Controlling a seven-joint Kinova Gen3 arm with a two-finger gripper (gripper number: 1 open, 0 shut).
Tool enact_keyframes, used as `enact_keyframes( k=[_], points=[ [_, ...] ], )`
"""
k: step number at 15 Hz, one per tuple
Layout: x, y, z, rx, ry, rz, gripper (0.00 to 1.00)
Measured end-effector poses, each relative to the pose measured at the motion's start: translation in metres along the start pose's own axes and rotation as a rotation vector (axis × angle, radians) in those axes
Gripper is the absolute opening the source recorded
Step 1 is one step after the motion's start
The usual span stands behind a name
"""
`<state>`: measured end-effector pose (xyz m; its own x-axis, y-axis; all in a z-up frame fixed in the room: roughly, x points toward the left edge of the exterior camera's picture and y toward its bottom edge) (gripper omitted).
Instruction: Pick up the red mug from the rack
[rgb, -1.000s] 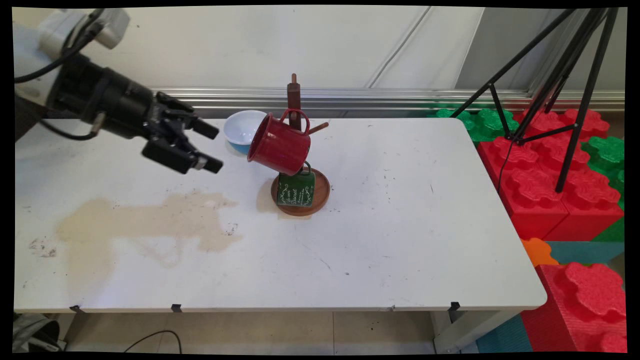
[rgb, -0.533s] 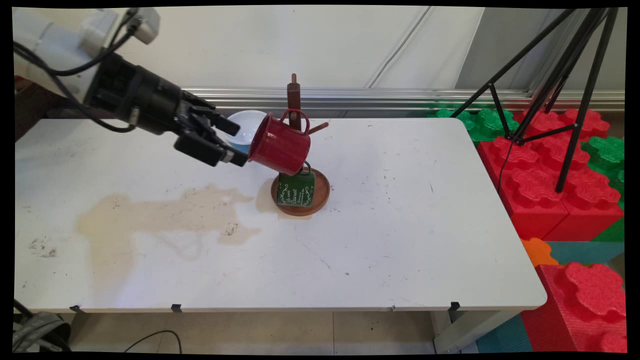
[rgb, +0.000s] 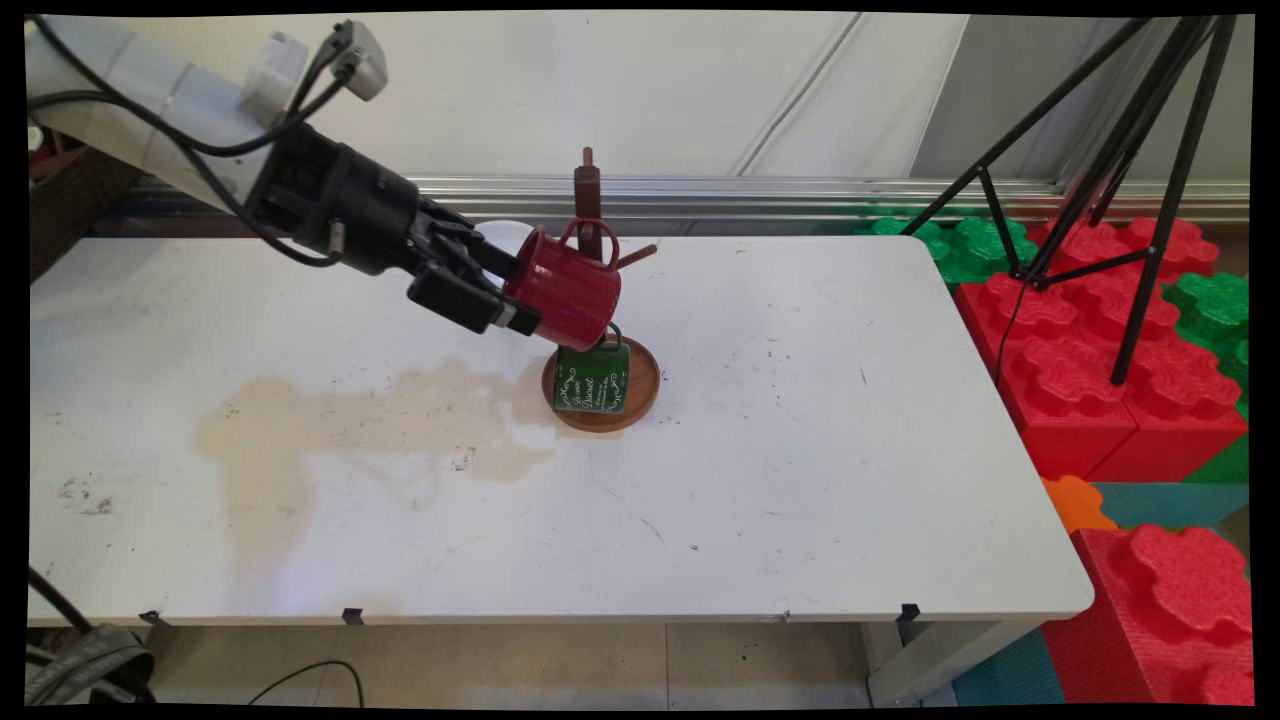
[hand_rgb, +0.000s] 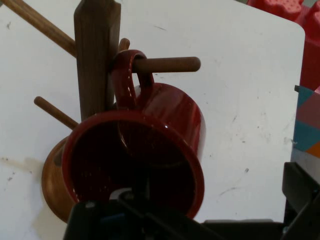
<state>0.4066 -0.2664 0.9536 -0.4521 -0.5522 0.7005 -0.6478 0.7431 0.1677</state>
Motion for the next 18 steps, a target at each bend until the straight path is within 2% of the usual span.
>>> enact_keyframes(
  k=[11,12,18],
  points=[
    [0.005,-0.006,0.029,-0.017,-0.016,-0.032,1.00],
    [0.005,-0.006,0.030,-0.018,-0.018,-0.031,0.00],
    [0.005,-0.006,0.029,-0.025,-0.024,-0.002,0.00]
  ],
)
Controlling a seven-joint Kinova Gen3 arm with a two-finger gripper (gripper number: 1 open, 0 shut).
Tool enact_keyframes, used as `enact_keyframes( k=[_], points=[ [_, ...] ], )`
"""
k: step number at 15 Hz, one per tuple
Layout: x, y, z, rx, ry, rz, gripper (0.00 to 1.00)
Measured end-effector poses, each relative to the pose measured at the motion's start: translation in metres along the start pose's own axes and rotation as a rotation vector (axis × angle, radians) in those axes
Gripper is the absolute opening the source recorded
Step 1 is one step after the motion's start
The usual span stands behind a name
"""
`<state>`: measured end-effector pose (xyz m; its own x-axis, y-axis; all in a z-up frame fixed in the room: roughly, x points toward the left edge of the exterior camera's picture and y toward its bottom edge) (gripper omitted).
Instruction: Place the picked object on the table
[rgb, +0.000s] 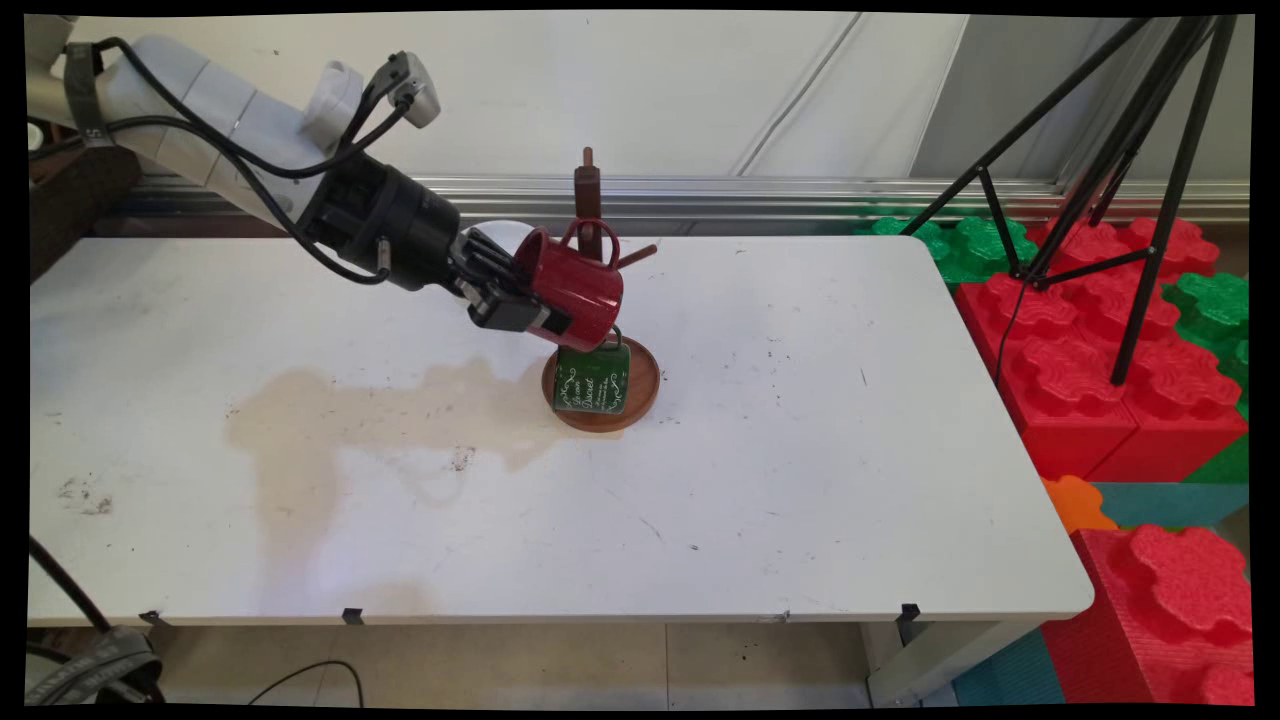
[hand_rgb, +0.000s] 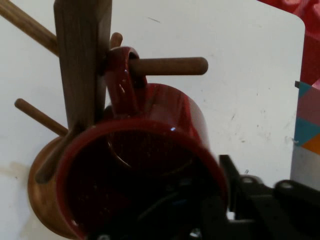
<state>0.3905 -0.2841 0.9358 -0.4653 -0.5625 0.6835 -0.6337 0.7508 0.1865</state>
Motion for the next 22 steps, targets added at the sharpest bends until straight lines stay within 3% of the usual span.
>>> enact_keyframes(
  k=[10,22],
  points=[
    [-0.001,0.002,-0.022,0.005,0.036,0.033,0.00],
    [-0.002,0.029,-0.047,-0.055,0.052,0.087,0.00]
  ],
)
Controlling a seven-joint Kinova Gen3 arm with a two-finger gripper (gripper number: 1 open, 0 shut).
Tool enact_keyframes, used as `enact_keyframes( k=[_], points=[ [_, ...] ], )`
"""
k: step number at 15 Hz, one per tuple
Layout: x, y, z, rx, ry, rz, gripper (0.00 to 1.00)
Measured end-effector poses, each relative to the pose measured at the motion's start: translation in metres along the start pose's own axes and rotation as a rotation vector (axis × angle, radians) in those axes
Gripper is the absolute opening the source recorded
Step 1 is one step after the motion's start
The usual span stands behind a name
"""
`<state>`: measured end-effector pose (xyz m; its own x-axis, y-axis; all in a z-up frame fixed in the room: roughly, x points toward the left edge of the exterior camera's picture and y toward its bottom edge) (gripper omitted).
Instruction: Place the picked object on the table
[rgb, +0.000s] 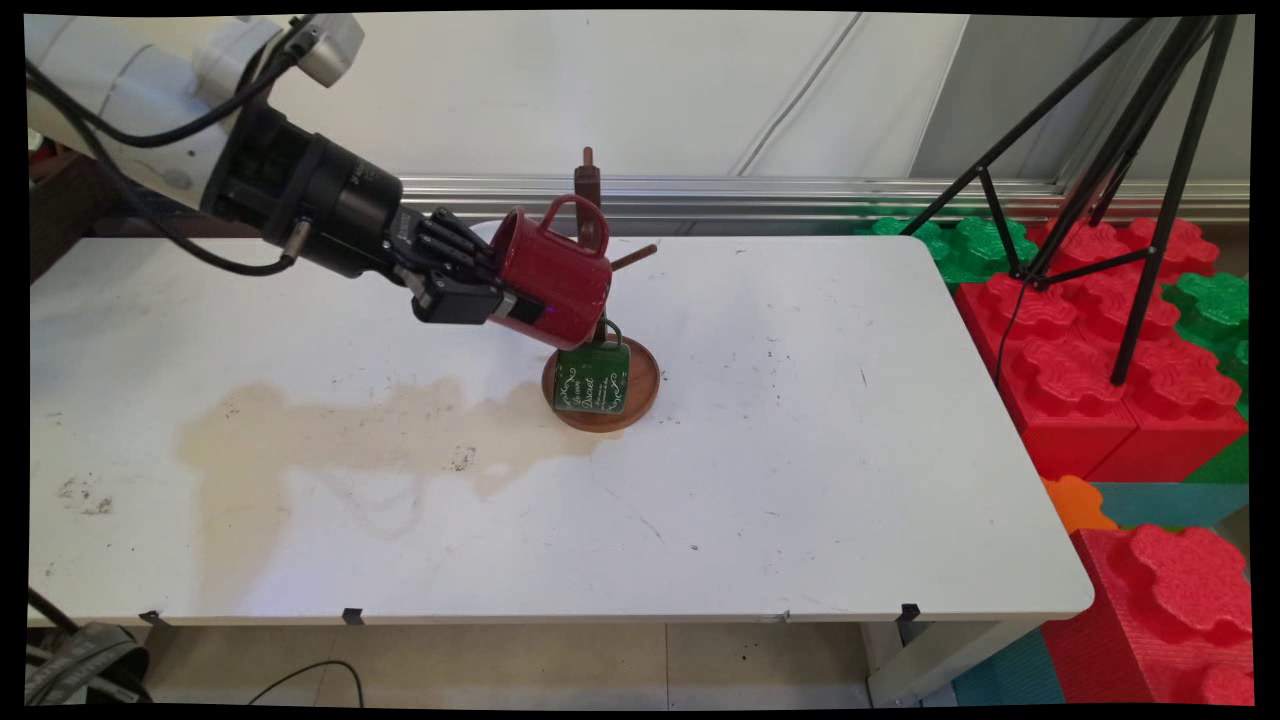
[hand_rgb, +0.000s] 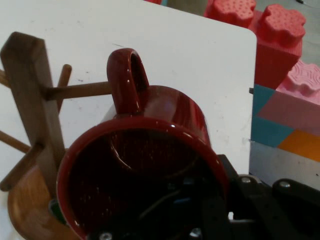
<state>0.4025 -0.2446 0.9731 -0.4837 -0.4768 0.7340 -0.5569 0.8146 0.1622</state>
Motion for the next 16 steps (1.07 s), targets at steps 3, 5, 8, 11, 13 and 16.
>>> enact_keyframes(
  k=[3,5,8,11,13,16],
  points=[
    [-0.003,0.011,-0.006,-0.026,-0.023,0.031,0.00],
    [-0.008,0.020,-0.012,-0.040,-0.062,0.063,0.00],
    [-0.019,0.027,-0.027,-0.033,-0.143,0.125,0.00],
    [-0.030,0.025,-0.044,0.006,-0.234,0.183,0.00],
    [-0.035,0.020,-0.051,0.032,-0.279,0.211,0.00],
    [-0.042,0.004,-0.057,0.087,-0.351,0.255,0.00]
  ],
)
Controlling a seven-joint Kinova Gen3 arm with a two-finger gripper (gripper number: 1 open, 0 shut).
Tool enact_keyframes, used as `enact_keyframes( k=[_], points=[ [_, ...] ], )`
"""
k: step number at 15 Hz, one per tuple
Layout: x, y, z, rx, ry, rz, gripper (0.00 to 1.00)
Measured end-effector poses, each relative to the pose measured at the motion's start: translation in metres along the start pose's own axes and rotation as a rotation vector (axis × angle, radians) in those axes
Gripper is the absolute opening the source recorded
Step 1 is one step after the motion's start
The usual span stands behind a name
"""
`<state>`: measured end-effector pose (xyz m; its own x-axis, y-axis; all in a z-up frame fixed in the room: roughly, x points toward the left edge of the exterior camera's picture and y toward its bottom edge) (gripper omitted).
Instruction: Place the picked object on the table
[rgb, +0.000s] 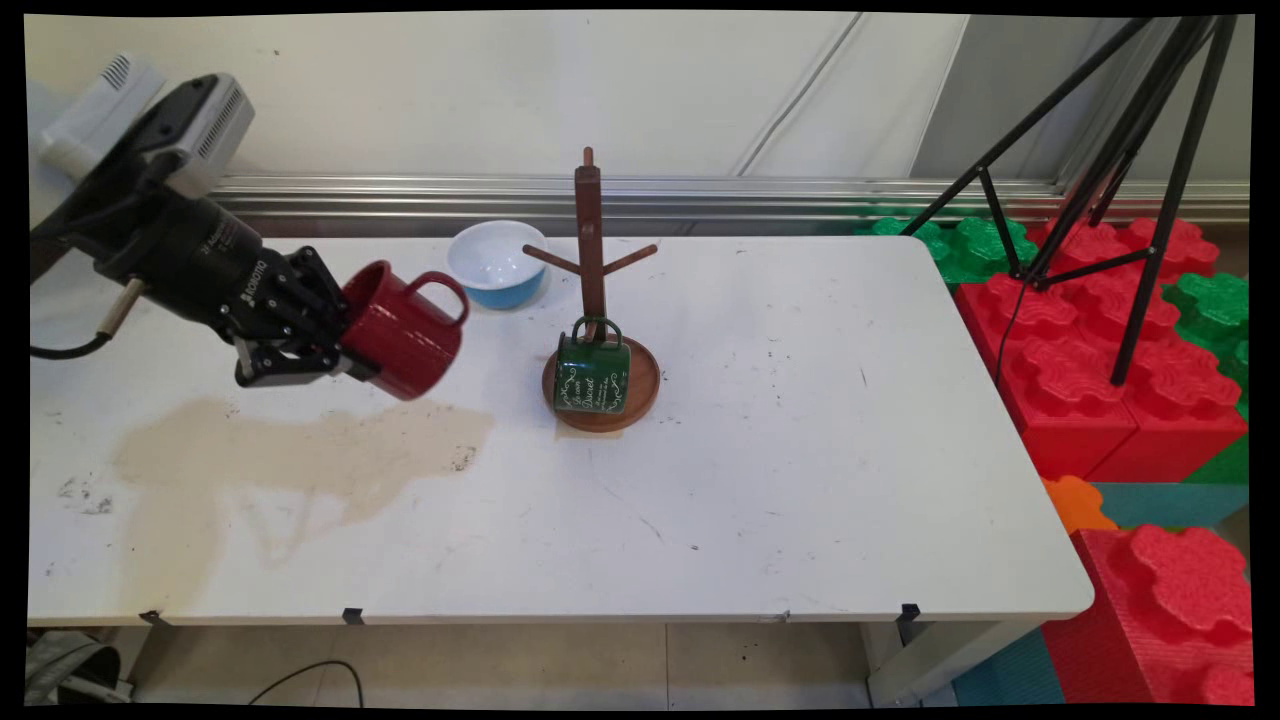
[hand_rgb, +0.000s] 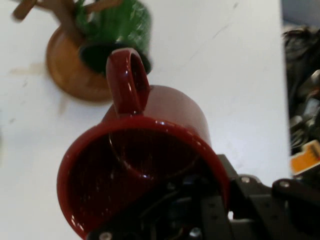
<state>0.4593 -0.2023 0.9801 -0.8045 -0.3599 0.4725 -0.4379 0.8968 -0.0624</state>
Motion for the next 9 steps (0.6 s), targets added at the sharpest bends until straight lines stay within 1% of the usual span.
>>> enact_keyframes(
  k=[3,5,9],
  points=[
    [-0.006,-0.014,0.004,0.038,-0.053,0.024,0.00],
    [-0.011,-0.028,0.010,0.068,-0.100,0.047,0.00],
    [-0.013,-0.055,0.028,0.114,-0.170,0.069,0.00]
  ],
)
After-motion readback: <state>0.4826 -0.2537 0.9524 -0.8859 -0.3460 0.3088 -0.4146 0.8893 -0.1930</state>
